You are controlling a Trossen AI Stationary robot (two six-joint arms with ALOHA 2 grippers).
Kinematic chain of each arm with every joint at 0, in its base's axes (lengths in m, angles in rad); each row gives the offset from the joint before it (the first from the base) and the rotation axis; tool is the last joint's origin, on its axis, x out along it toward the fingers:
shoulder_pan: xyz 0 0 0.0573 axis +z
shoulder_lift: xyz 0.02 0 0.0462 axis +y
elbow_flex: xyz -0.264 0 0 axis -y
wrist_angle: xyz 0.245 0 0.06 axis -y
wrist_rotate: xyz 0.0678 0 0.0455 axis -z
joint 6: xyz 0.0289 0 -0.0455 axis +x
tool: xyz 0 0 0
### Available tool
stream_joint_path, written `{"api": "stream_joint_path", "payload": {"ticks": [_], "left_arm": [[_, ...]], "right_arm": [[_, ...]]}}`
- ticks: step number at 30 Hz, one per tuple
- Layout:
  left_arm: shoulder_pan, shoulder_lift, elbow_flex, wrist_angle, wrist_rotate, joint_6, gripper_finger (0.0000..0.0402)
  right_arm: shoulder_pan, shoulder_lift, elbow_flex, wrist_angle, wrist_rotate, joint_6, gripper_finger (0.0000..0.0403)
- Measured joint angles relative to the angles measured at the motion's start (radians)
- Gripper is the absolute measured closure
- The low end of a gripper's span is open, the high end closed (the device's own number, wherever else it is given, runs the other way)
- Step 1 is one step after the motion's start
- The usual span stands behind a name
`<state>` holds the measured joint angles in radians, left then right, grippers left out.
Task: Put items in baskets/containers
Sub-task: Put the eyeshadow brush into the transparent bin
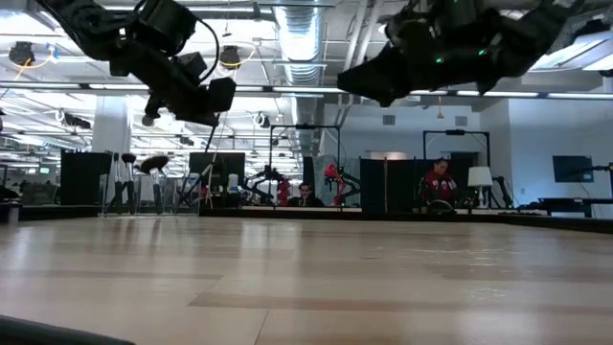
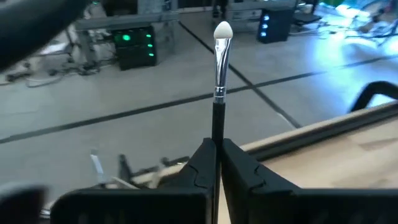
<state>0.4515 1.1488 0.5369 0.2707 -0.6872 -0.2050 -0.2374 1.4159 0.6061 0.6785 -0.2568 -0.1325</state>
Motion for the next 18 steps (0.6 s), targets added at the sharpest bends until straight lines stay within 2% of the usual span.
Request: {"api": "stream_joint_path", "payload": {"ticks": [4,8,12,18], "left_arm": [[0.055,0.0,0.0,0.009,-0.001,0.016,0.0391],[0.083,0.0,-0.013,0.038,-0.012,0.044,0.0391],[0.098,0.0,-0.089,0.158,-0.062,0.068,0.0391],[0.114,0.0,-0.211,0.38,-0.068,0.105,0.0391]], "right_arm": [[-0.09,0.1,0.032,0.12,-0.122,0.045,0.0283],[-0.11,0.21,0.079,0.201,-0.22,0.074,0.0283],[-0.107,0.278,0.098,0.198,-0.245,0.08,0.0283],[-0.118,0.279,0.098,0.213,-0.246,0.077,0.0283]]}}
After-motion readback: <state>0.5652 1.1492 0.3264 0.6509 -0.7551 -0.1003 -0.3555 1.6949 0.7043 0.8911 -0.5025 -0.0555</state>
